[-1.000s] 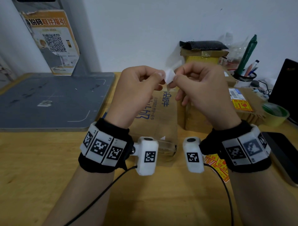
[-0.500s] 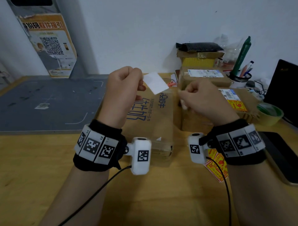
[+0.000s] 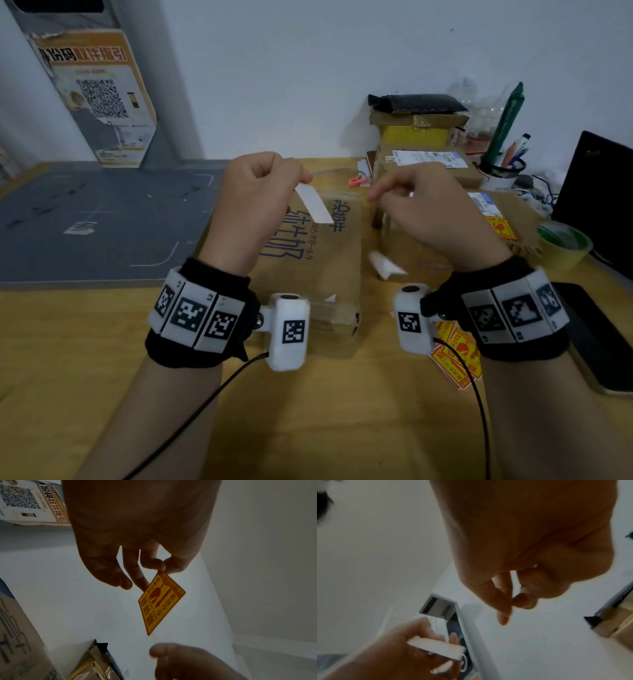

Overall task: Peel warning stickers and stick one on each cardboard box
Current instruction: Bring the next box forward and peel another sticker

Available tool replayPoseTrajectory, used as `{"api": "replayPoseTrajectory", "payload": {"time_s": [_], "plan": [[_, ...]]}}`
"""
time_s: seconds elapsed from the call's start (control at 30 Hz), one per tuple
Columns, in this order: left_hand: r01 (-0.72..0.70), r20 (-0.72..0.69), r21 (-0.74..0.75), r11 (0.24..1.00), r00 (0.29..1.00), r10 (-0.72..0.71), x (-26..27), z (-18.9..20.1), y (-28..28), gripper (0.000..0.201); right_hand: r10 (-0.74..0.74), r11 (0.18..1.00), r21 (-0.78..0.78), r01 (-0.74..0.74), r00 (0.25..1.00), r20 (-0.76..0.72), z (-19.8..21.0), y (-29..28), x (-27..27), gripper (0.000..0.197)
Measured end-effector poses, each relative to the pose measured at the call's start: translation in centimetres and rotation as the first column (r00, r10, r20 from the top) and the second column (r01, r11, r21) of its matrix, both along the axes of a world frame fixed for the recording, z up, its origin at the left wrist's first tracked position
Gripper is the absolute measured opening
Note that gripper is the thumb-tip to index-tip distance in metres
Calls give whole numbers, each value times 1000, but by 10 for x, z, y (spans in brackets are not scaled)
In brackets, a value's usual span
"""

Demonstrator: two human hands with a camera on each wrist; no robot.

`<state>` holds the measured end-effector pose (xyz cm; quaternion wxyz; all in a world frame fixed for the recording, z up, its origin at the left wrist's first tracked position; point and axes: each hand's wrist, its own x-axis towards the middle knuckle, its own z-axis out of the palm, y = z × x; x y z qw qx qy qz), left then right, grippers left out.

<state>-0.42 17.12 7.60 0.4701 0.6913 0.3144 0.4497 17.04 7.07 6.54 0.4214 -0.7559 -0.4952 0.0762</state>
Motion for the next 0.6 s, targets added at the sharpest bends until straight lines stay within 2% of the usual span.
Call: {"api": "replayPoseTrajectory", "payload": {"time_s": [0.1, 0.17, 0.23, 0.3, 0.43, 0.6], "plan": [[4, 1, 7, 1000, 1000, -4, 0, 0, 0, 35, 147, 978, 158, -134, 986, -74, 11, -4, -14, 17], [-11, 10, 10, 1000, 1000, 11, 0, -1, 5, 38, 226, 958, 199, -206, 970, -85, 14, -5, -22, 25], [-19, 15, 9, 1000, 1000, 19, 0, -2, 8, 30, 262, 948, 209, -238, 960, -95, 14, -5, -27, 27], [-20, 13, 4, 1000, 1000, 20, 0, -3, 9, 29, 280, 947, 192, -258, 955, -101, 12, -4, -32, 21], [0, 1, 33, 999, 1000, 0, 4, -6, 9, 37, 335, 940, 80, -332, 941, -41, 8, -1, -38, 23], [9, -23, 11, 1000, 1000, -9, 3, -9, 12, 43, 241, 967, 101, -233, 967, -83, 3, 4, -29, 22]]}}
